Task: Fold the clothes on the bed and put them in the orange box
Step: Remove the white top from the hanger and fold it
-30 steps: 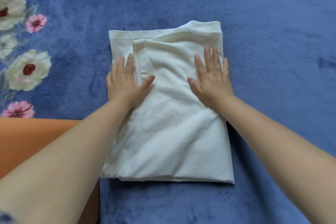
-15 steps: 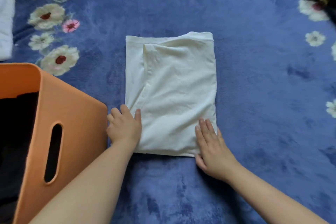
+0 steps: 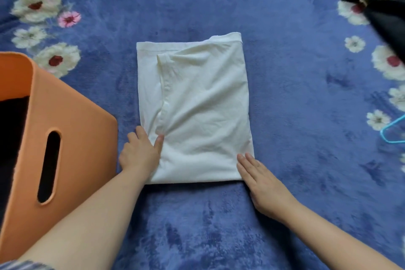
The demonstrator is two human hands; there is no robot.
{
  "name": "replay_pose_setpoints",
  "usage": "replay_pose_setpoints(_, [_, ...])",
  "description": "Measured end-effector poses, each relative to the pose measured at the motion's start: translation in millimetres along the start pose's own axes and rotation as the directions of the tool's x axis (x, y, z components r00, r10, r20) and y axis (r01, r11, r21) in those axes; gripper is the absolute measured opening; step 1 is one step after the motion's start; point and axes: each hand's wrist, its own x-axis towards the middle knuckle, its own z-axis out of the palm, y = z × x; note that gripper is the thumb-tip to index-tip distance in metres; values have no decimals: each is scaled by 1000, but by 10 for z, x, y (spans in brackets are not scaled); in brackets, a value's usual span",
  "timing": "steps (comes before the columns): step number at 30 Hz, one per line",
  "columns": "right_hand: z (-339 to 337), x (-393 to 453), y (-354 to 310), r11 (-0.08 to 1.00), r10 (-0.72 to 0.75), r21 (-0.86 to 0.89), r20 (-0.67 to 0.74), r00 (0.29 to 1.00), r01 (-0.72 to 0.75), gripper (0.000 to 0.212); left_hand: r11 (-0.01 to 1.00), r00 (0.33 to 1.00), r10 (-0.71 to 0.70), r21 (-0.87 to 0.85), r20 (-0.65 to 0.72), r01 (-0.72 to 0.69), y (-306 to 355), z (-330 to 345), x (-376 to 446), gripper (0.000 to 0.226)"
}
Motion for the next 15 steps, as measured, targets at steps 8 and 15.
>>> replay_pose_setpoints(8, [-652, 894, 124, 225, 724, 793, 253, 642, -566, 50, 702, 994, -74, -704, 79, 108, 85, -379, 516, 50])
replay_pose_setpoints(15, [-735, 1180, 523, -64, 537, 757, 575, 617, -650, 34, 463, 868, 139, -806, 477, 369, -52, -336, 673, 93])
